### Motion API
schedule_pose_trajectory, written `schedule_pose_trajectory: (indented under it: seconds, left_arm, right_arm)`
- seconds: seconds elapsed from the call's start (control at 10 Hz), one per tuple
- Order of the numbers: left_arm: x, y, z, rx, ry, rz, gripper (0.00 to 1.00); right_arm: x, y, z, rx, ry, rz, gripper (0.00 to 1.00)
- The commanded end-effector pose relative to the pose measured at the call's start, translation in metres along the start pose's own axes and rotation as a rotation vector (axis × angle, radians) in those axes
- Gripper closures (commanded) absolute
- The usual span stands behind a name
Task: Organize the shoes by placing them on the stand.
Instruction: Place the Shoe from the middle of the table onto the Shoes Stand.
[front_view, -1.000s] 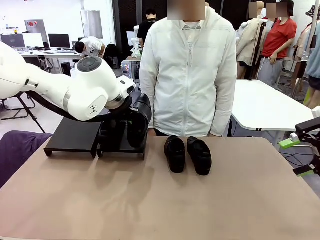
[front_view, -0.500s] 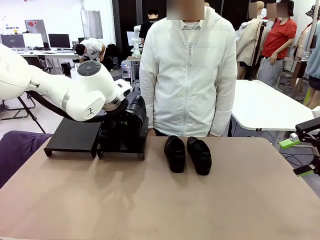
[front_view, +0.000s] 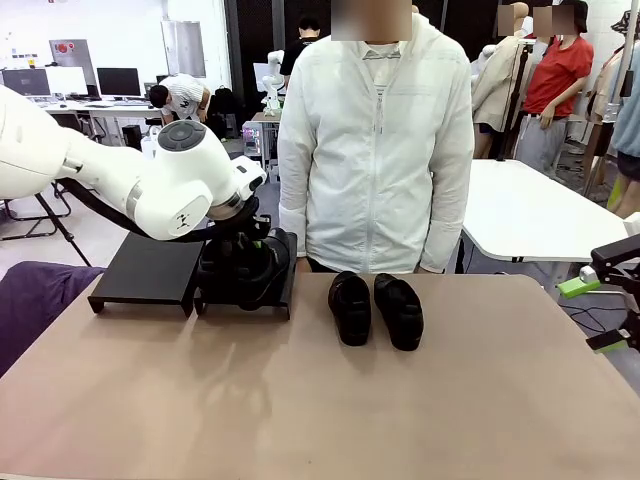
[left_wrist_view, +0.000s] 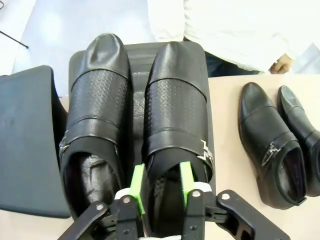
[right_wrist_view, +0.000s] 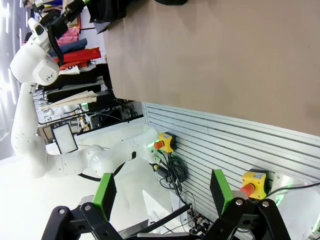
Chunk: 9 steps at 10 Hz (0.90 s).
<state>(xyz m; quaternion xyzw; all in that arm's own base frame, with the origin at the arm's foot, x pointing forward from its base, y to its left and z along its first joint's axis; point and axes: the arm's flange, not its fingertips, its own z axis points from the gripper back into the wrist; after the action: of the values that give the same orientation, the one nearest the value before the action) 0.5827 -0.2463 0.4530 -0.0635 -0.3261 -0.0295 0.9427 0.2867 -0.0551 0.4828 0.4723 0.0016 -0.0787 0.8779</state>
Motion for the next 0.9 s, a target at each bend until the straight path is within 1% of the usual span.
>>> schedule_pose_trajectory:
  seconds: [0.0, 0.3, 0.5, 0.6, 0.7, 0.8]
  left_arm:
    - [0.004, -0.005, 0.0, 0.024, -0.038, 0.027, 0.0]
    - [0.001, -0.005, 0.003, -0.008, -0.03, 0.017, 0.0]
    - [-0.003, -0.008, 0.022, -0.074, -0.01, -0.009, 0.0]
    - [-0.006, -0.009, 0.041, -0.074, -0.003, -0.012, 0.0]
    - [-0.013, -0.009, 0.065, -0.104, 0.042, -0.009, 0.0]
    - [-0.026, -0.003, 0.094, -0.168, 0.162, -0.015, 0.0]
  right_arm:
    - [0.0, -0.001, 0.004, -0.006, 0.004, 0.019, 0.0]
    - [0.0, -0.001, 0.004, -0.006, 0.004, 0.019, 0.0]
    - [0.0, -0.001, 0.004, -0.006, 0.004, 0.019, 0.0]
    - [0.0, -0.001, 0.004, -0.006, 0.004, 0.019, 0.0]
    - [0.0, -0.001, 0.004, -0.006, 0.004, 0.019, 0.0]
    - [0.0, -0.001, 0.004, -0.006, 0.004, 0.019, 0.0]
